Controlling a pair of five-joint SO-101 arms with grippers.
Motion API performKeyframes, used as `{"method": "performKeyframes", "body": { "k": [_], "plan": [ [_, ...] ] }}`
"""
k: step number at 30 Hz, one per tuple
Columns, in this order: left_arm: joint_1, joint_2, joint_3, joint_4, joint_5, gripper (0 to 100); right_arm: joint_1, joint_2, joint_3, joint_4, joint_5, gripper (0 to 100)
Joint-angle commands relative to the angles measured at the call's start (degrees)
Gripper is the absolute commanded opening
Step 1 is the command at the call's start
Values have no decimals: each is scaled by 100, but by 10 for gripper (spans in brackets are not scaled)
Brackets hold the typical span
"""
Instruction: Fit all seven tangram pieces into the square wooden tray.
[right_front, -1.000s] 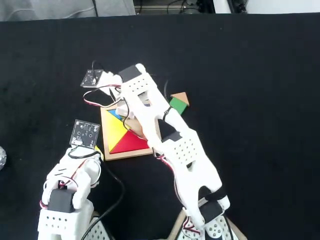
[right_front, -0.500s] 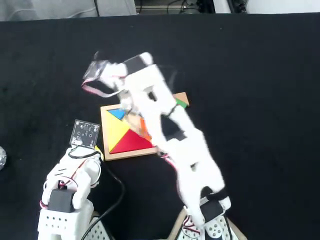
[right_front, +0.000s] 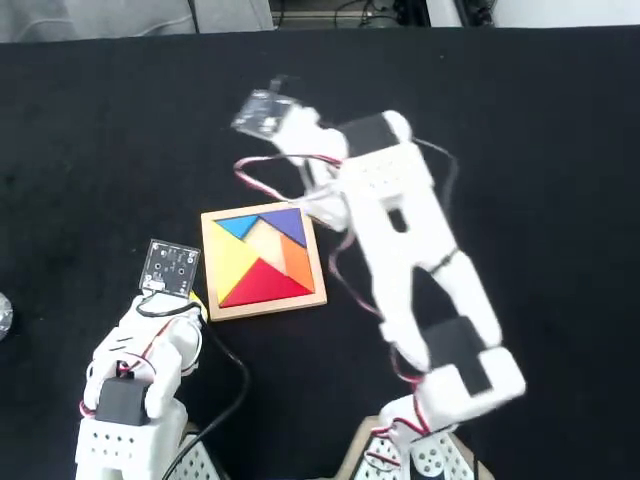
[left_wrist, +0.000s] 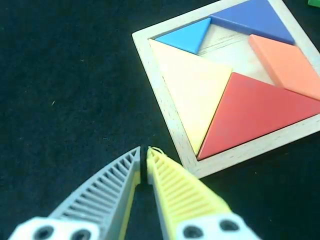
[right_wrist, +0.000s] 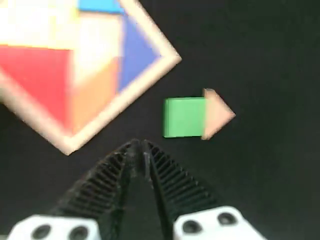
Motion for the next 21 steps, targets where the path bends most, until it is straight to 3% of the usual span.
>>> {"method": "performKeyframes", "body": {
  "k": [1, 9, 21],
  "plan": [
    [4, -35, -259, -26, 0, 33, 510, -365, 1349, -1521, -44, 12],
    [75, -35, -75, -334, 0, 33, 536, 374, 1226, -1644, -9, 170],
    [75, -35, -57, -360, 0, 33, 501, 2343, -655, -1591, -9, 169]
  ]
}}
